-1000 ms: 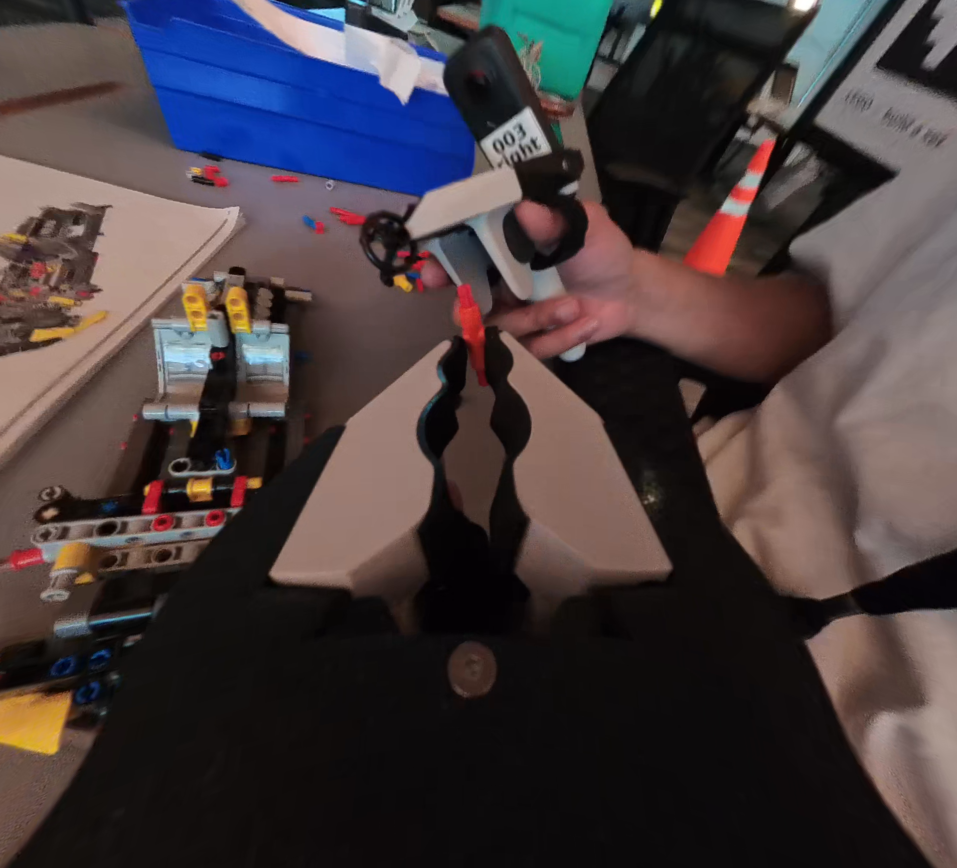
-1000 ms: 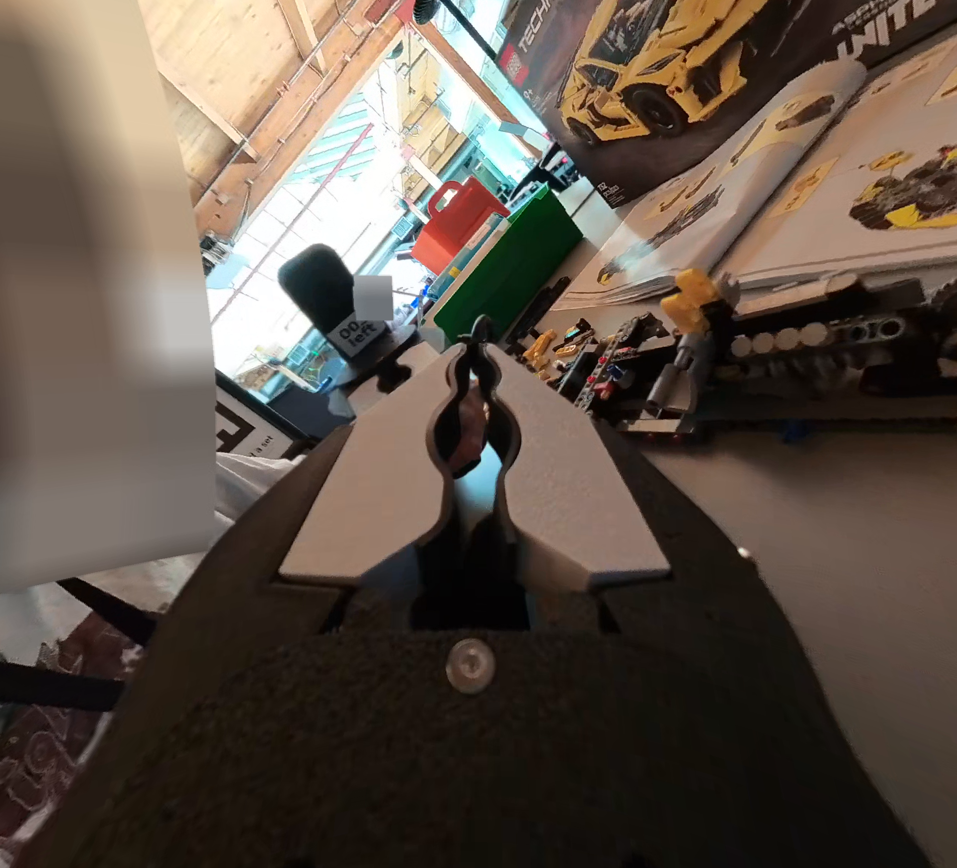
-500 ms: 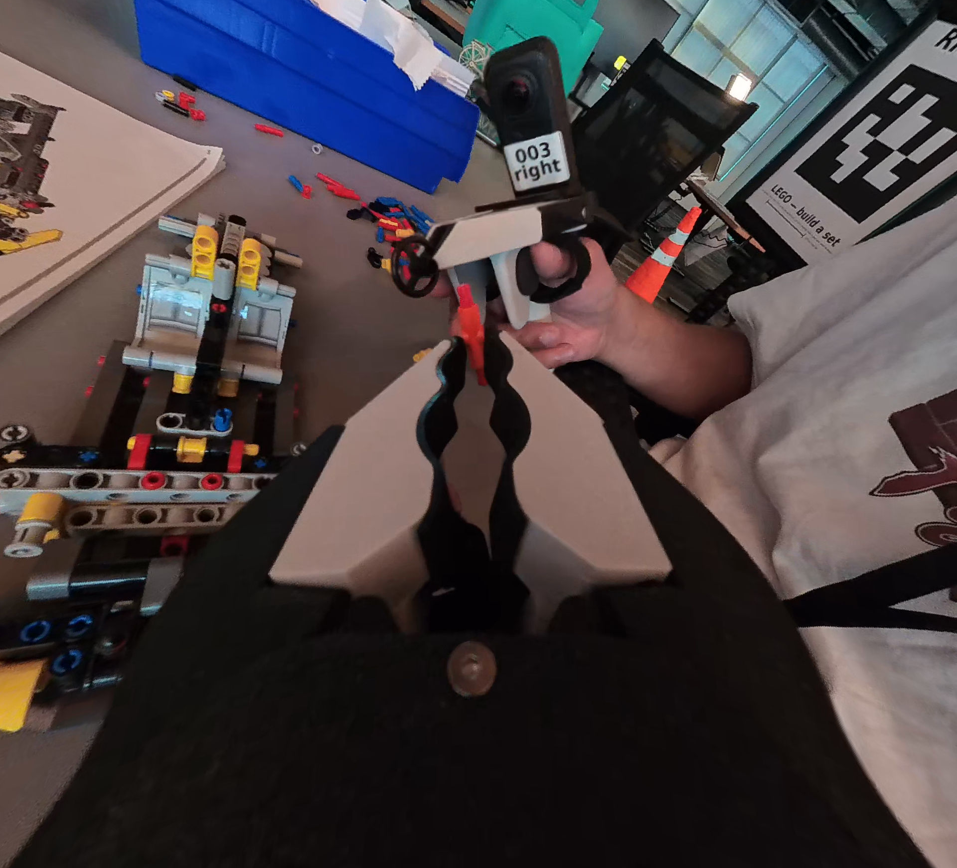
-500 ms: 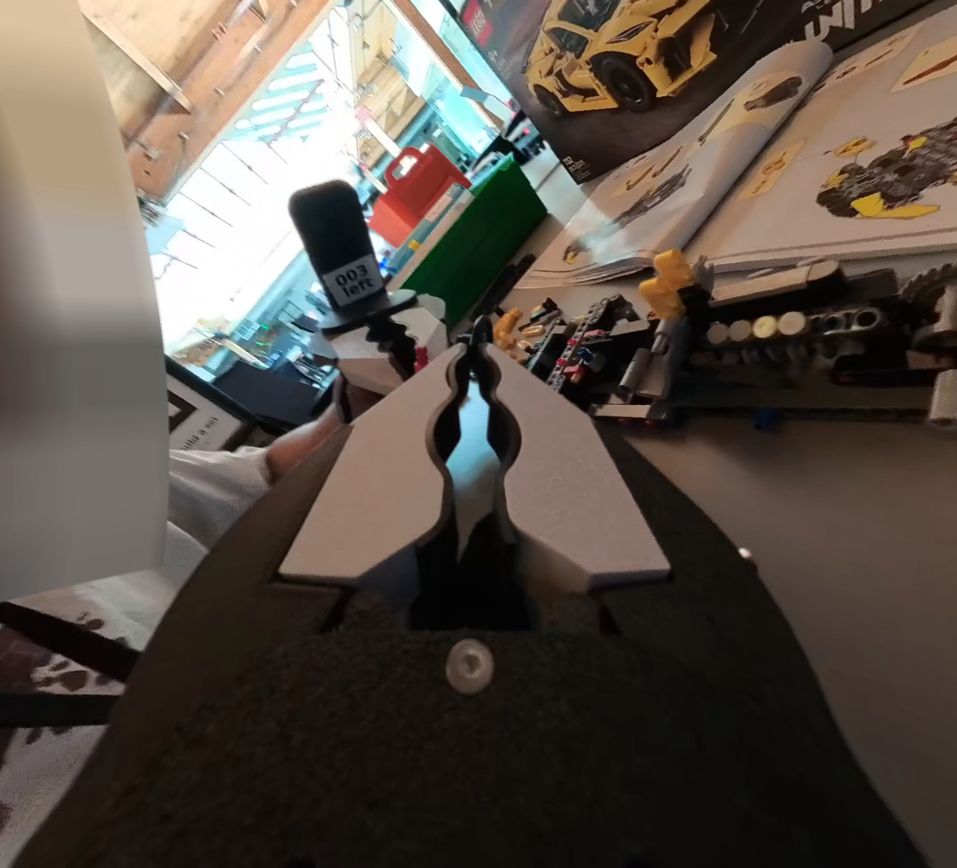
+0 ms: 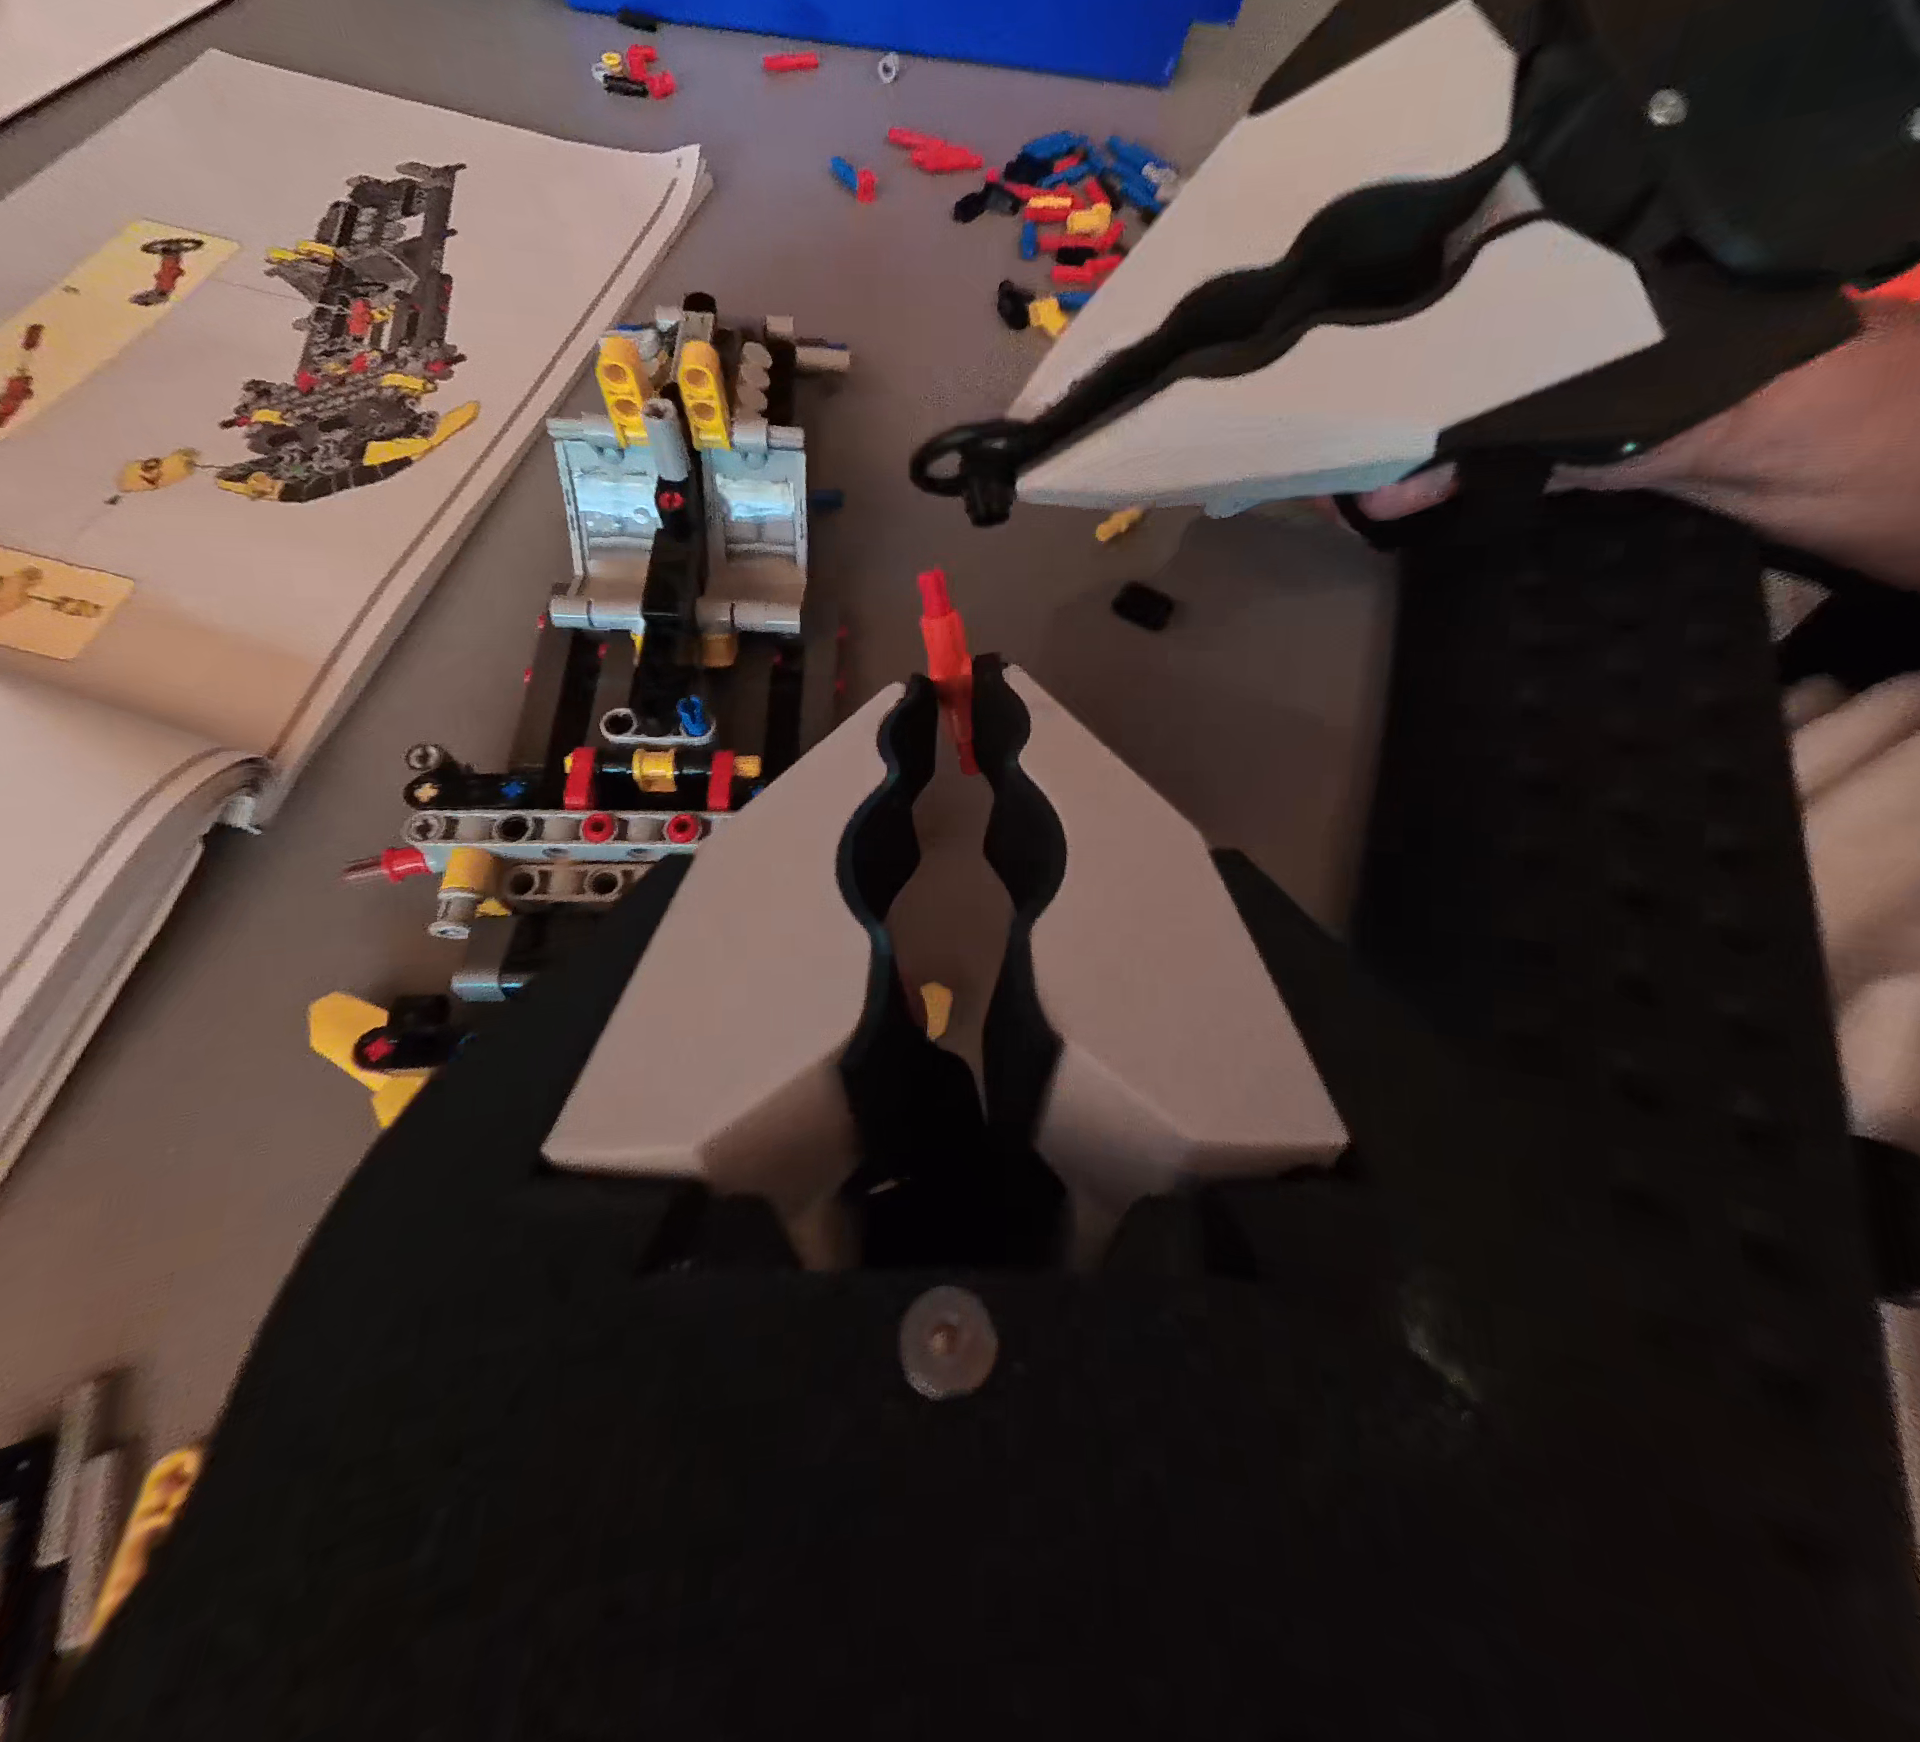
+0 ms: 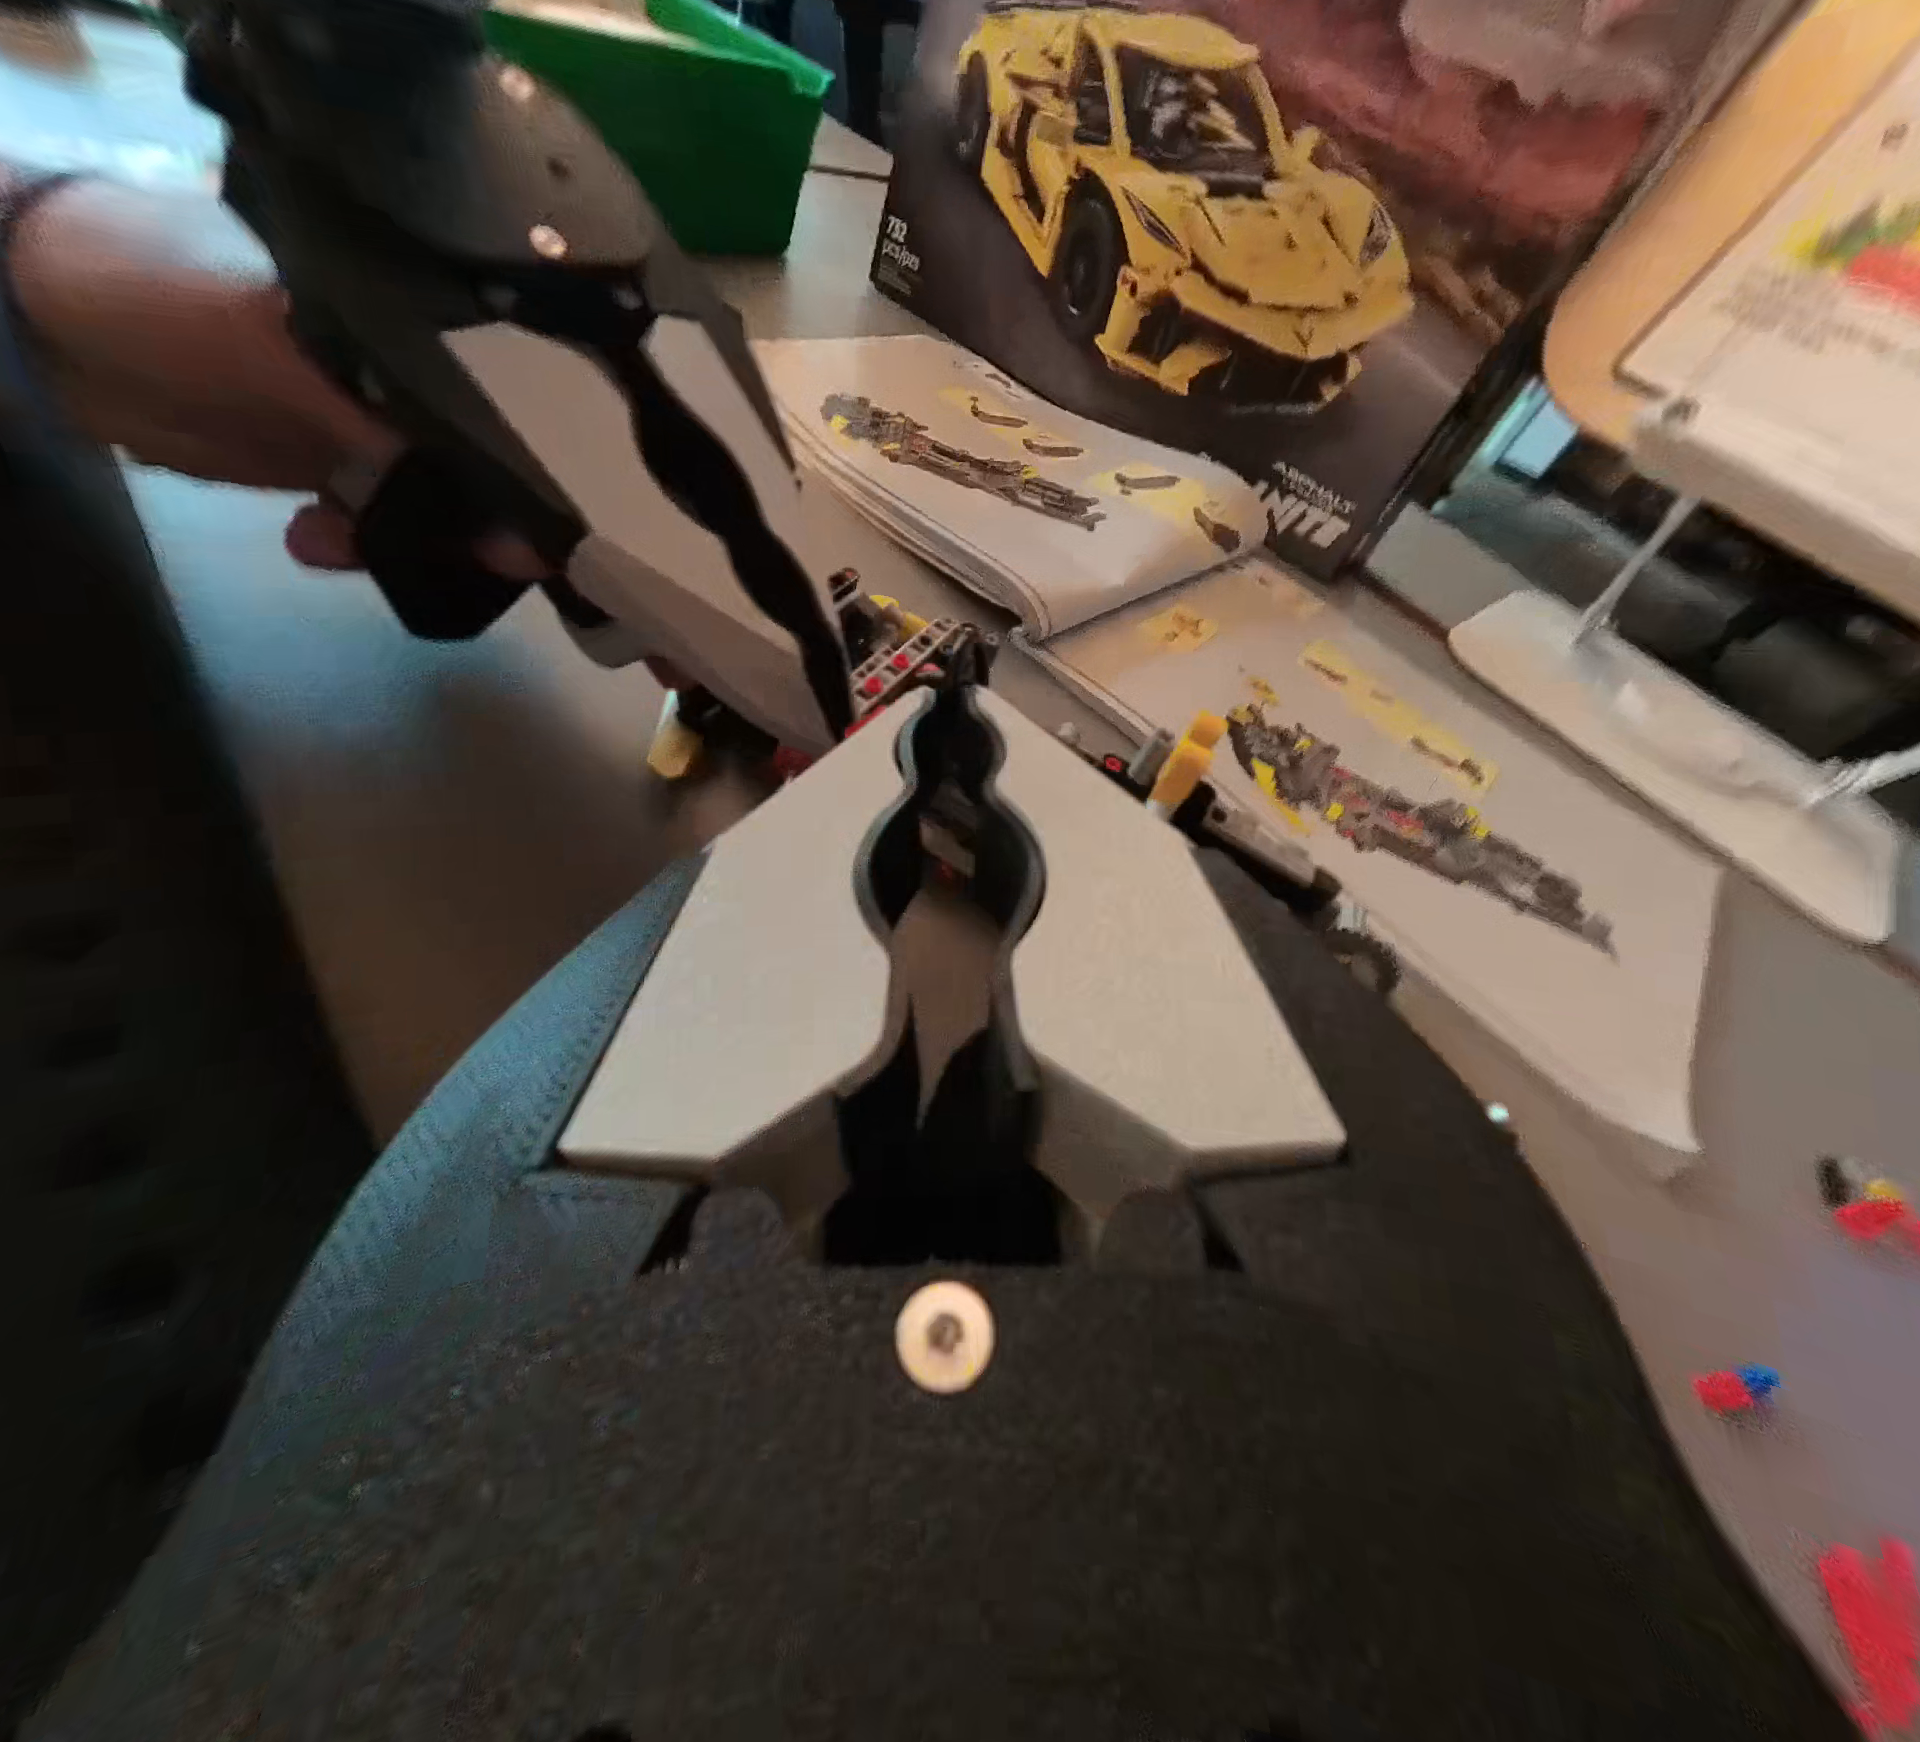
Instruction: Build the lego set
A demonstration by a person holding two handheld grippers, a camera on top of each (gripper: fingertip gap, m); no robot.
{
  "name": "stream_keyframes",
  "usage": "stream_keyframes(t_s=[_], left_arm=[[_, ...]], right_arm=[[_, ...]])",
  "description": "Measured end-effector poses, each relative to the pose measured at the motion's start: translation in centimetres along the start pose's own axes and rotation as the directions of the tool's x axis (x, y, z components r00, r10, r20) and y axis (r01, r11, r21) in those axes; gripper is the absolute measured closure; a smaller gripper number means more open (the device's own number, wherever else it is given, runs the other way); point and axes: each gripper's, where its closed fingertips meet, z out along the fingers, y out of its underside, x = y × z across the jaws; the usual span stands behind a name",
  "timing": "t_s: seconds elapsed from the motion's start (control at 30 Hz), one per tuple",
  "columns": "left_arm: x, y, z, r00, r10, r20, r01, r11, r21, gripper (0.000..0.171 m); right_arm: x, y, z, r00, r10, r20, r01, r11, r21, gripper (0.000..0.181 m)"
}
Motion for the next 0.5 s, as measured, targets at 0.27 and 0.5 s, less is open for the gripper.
stream_keyframes(t_s=[0.27,0.5], left_arm=[[0.1,0.9,0.4,0.994,0.099,0.039,-0.097,0.994,-0.049,0.167],[0.1,1.0,0.3,0.988,0.143,0.051,-0.141,0.989,-0.054,0.168]], right_arm=[[-0.8,1.5,0.8,0.961,-0.274,-0.039,0.268,0.957,-0.109,0.180],[-0.8,2.4,0.9,0.949,-0.316,-0.023,0.309,0.940,-0.147,0.179]])
